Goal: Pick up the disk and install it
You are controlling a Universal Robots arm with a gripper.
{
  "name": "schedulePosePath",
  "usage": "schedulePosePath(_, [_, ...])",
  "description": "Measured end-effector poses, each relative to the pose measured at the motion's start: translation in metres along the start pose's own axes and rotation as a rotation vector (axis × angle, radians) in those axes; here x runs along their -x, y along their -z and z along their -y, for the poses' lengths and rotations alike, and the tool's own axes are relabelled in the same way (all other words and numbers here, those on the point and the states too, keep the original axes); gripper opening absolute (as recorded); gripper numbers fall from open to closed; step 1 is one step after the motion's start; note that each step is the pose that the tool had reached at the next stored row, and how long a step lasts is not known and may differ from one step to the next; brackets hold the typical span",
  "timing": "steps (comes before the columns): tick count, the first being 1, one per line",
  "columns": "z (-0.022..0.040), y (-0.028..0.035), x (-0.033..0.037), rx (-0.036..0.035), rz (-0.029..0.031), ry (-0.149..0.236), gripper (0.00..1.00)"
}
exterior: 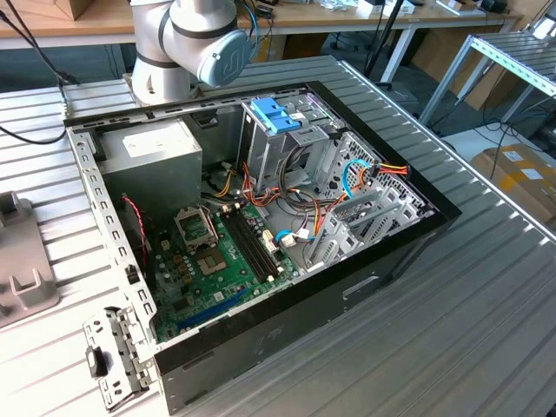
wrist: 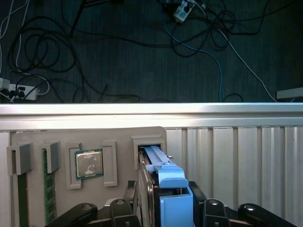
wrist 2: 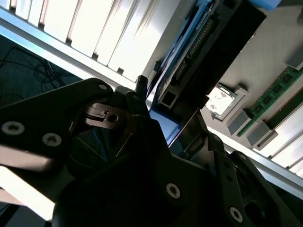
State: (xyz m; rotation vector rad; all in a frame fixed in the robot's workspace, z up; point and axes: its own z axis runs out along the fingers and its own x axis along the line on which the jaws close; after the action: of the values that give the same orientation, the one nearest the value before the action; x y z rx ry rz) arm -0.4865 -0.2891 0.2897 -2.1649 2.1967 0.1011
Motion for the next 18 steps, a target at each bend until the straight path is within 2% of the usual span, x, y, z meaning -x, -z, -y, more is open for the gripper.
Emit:
schedulePosePath(4, [0.0002,0.0,0.0,0.0,0.0,0.0,0.53])
schedulePosePath(6, [0.0003,0.0001,0.0,0.0002,-0.0003,0.0,0.4])
schedulePosePath(9, [0.0005,0.0,0.0,0.0001,0.0,0.0,0.37])
schedulePosePath(18, [0.0011,0.0,0.0,0.0,0.0,0.0,0.37])
